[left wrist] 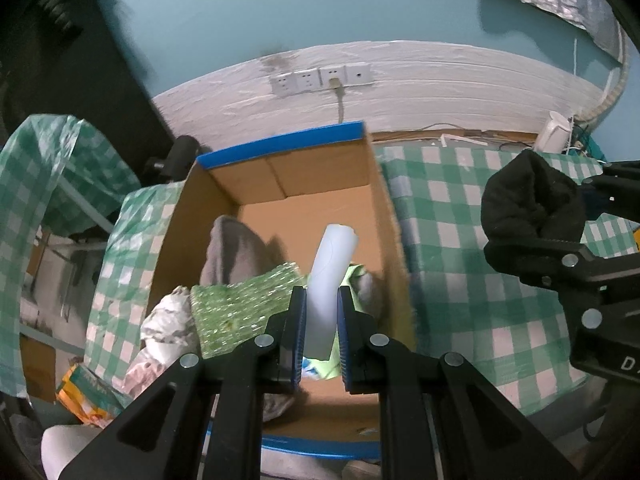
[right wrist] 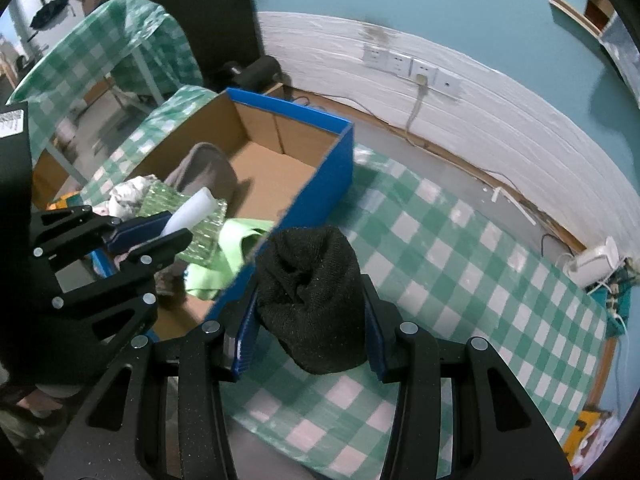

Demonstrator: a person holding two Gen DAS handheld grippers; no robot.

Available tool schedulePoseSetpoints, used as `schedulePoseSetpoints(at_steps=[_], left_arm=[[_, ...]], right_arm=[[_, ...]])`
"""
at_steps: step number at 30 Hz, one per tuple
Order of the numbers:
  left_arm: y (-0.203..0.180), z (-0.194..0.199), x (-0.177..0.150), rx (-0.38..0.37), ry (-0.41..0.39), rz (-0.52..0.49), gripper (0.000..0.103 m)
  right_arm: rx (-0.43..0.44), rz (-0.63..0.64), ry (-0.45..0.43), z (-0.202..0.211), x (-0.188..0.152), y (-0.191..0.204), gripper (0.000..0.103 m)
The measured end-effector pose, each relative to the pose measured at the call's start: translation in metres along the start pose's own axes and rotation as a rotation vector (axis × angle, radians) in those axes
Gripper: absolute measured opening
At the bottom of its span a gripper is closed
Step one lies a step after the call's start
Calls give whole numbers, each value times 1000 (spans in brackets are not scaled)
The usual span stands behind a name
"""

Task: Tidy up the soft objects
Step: 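Lower both items into the box and open both tools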

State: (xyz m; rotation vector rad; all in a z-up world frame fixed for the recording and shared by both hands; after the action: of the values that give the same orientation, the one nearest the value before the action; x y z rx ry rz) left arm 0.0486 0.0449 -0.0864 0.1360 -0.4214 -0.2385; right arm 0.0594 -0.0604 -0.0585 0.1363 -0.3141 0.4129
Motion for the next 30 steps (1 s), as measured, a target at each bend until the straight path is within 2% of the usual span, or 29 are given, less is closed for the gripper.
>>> schedulePoseSetpoints(at_steps=[13, 22, 30], left_arm=[[49, -12, -13, 17, 32, 90, 14], [65, -26, -23, 20, 69, 126, 14], [70, -37, -28, 7, 112, 152, 23]], right_arm=[[41, 48, 16, -17, 27, 42, 45], [79, 68, 45, -37, 35, 66, 45], [107, 52, 57, -53, 34, 70, 51]])
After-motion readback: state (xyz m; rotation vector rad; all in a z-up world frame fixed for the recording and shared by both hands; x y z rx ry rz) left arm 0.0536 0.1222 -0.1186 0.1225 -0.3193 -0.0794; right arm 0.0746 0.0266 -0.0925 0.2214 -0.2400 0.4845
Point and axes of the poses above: each gripper's, at about its wrist camera, not at the fingertips, and z roughly against the way its jaws point, y to its left, x to its top, the point moved 1 cm from there along -z, roughly the way its jaws point, and after that the axes turned 9 degrees about y, right-handed, at the moved point
